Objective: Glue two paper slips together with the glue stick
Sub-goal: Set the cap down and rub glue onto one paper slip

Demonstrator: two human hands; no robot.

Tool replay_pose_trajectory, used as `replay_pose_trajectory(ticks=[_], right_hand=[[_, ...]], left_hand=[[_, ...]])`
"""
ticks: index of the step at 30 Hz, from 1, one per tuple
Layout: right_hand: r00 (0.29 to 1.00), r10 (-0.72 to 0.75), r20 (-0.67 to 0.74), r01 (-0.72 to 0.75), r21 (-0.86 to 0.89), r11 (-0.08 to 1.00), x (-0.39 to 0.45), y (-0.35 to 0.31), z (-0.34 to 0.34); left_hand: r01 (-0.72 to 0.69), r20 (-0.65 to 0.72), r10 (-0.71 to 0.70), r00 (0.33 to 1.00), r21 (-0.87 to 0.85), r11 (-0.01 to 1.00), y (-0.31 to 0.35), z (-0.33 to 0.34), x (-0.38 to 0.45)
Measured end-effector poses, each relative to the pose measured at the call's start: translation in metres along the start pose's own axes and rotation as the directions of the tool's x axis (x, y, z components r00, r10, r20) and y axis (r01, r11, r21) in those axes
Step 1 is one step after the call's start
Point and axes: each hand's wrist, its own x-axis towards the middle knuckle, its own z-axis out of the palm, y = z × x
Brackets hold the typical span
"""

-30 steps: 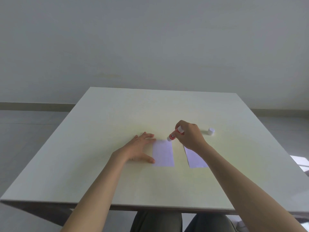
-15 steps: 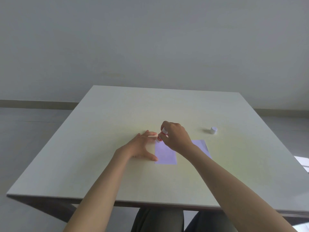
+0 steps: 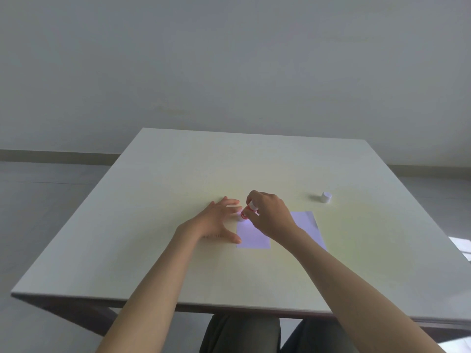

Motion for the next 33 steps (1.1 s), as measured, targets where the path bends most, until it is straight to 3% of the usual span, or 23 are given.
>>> replay_pose_trajectory(ticks=[18, 33], right_hand=[[0.998, -0.045, 0.037, 0.038, 0.152, 0.988, -0.039, 0.001, -0.006], [0.988, 0.138, 0.071, -0.147, 0.143, 0.979, -0.041, 0.036, -0.033]], left_hand=[[-0.011, -0.049, 0.01, 0.999, -0.021, 1.0, 0.005, 0.001, -0.002], [-0.012, -0.01, 0.012, 1.0, -0.019, 1.0, 0.011, -0.004, -0.005]])
